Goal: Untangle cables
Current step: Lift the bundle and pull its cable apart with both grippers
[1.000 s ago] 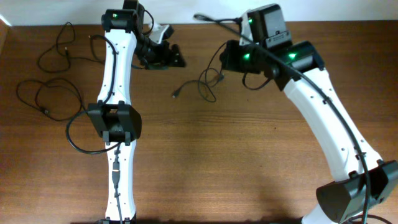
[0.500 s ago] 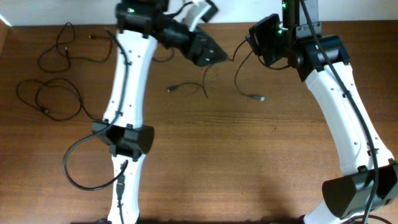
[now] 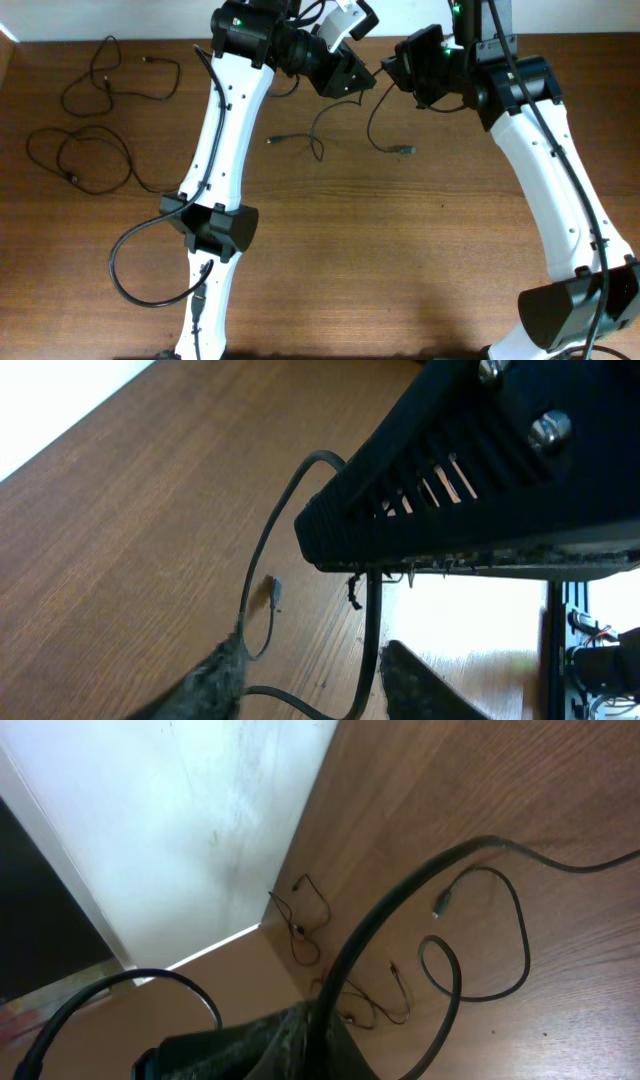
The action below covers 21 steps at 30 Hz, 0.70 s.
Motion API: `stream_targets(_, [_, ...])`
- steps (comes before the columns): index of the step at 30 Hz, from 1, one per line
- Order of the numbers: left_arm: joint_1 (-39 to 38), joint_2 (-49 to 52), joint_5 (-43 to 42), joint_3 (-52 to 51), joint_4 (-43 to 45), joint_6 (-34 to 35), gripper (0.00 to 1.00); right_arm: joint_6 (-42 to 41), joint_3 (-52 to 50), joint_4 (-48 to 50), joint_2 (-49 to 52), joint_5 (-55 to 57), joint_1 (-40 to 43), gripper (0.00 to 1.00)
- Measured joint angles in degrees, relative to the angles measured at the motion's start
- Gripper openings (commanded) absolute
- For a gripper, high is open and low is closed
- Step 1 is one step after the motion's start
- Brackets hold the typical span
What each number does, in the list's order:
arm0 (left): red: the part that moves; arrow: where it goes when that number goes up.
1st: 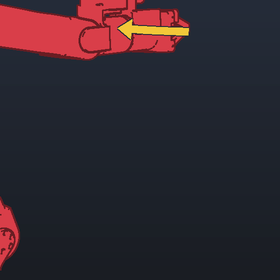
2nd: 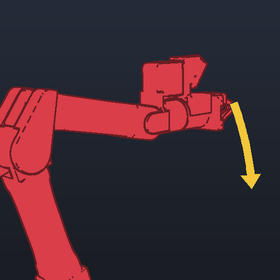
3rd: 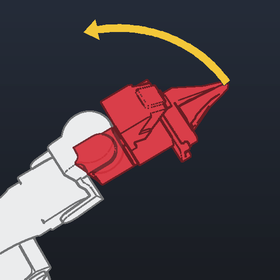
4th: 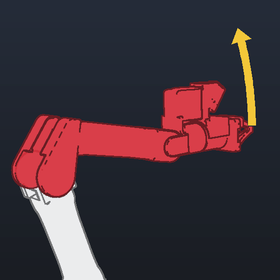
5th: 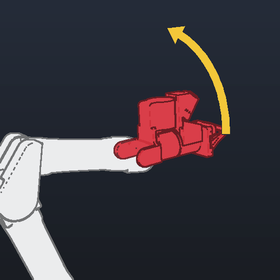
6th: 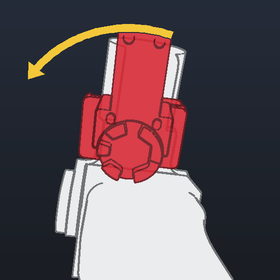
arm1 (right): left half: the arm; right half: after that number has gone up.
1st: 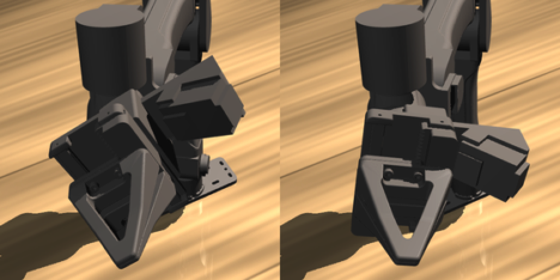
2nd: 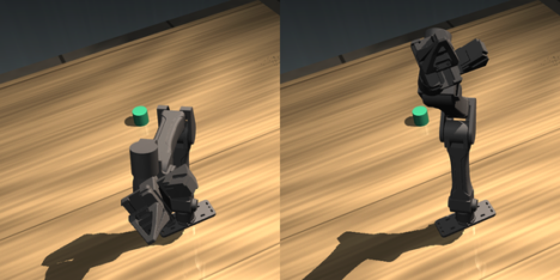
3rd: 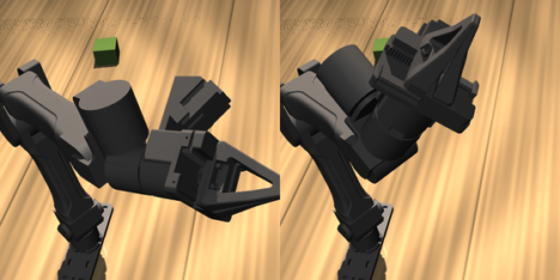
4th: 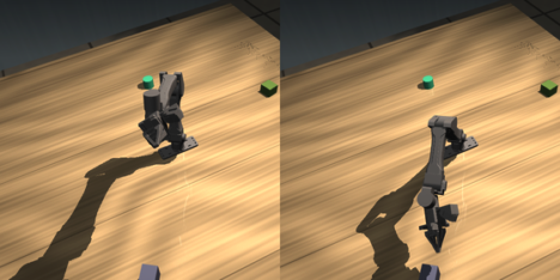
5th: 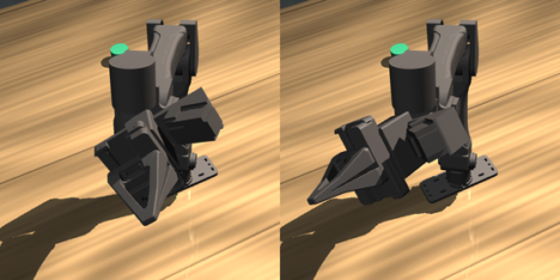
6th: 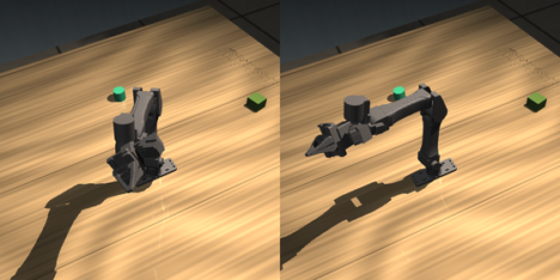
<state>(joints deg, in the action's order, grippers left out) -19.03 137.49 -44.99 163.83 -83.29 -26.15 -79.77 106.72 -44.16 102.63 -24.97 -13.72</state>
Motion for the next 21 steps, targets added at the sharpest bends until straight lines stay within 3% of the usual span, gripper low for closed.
stream_targets(5, [0.0,0.0,-0.5,0.0,-0.1,0.1,0.20,0.0,0.0,0.0,0.0,-0.2,0.0,0.05])
stream_targets(11, [-0.2,0.0,-1.9,0.0,0.0,0.0,0.29,0.0,0.0,-0.4,0.0,-0.7,0.0,0.05])
stream_targets(21, [-0.2,0.0,-2.8,0.0,0.0,0.0,0.30,0.0,0.0,-1.7,0.0,-0.9,-0.7,0.05])
